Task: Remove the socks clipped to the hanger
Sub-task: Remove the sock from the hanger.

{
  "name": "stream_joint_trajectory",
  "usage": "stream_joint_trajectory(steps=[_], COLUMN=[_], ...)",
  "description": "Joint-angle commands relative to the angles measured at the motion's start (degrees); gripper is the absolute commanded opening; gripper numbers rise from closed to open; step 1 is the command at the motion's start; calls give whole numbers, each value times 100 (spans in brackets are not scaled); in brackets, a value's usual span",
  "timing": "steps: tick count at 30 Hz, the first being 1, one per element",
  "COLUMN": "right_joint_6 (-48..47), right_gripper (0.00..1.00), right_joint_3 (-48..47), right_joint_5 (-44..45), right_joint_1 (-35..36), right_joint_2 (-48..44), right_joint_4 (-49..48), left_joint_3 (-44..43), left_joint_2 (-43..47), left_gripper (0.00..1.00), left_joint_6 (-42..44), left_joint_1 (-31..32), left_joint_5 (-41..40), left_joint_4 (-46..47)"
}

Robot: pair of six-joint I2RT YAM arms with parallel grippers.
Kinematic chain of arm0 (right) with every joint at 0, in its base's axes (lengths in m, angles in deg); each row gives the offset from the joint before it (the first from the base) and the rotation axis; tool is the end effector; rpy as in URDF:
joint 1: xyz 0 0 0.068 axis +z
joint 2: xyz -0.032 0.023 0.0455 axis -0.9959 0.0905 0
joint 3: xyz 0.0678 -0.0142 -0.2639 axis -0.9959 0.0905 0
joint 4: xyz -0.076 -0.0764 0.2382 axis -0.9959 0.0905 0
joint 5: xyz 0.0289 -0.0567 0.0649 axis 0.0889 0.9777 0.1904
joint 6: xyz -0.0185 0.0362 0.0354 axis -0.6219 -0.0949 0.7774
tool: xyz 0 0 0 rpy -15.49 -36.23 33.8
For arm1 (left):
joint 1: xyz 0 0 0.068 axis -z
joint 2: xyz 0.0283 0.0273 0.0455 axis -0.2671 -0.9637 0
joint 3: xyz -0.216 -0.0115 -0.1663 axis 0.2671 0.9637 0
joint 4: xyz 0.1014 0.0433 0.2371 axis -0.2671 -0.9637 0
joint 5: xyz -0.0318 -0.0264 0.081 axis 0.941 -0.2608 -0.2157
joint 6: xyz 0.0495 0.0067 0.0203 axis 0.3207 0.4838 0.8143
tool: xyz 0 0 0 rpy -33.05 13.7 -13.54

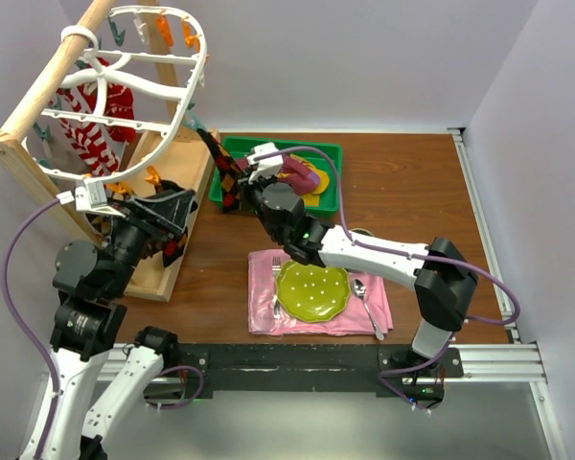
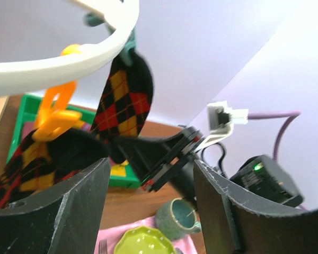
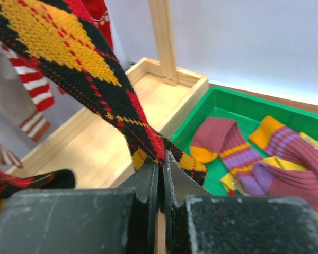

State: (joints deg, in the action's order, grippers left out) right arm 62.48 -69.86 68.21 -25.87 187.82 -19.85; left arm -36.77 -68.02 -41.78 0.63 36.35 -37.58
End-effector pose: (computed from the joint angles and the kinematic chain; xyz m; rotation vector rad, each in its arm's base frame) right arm 0.2310 0.3484 0.3407 -0.2263 1.5370 0.5538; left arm 0.0898 -0.0278 0.4161 -0.2564 1.4495 -0.8323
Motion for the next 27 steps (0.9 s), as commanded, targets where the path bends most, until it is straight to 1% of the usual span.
stream_joint_trajectory(steps=[1, 6, 12, 14, 16, 21, 27], right_joint_6=[-458, -705, -977, -978, -1197, -1504, -1733], right_gripper=[0, 0, 0, 0, 0, 0, 0], right_joint_3=[-4, -66, -198, -242, -268, -312, -312], right_joint_5=[634, 819, 977, 1004, 1065, 1320, 1417], right_joint_1=[179, 337, 452, 478, 540, 698, 803], right_joint_2=[-225, -129, -23, -6, 21, 117, 153], right_joint_4=[-493, -572, -617, -625, -678, -854, -994], left_joint_3=[-348, -497, -551, -559, -586, -726, -814], left_joint_2=[-132, -343, -581, -660, -765, -1073, -1205], left_gripper=[69, 70, 75, 78, 79, 80, 80], left_joint_6=[-180, -513, -1015, -1085, -1103, -1200, -1191], left_joint_1=[-30, -30, -30, -30, -30, -30, -30], left_joint_5=[181, -30, -557, -672, -742, -690, -1058], left_joint_4=[364, 460, 592, 741, 855, 1137, 1146])
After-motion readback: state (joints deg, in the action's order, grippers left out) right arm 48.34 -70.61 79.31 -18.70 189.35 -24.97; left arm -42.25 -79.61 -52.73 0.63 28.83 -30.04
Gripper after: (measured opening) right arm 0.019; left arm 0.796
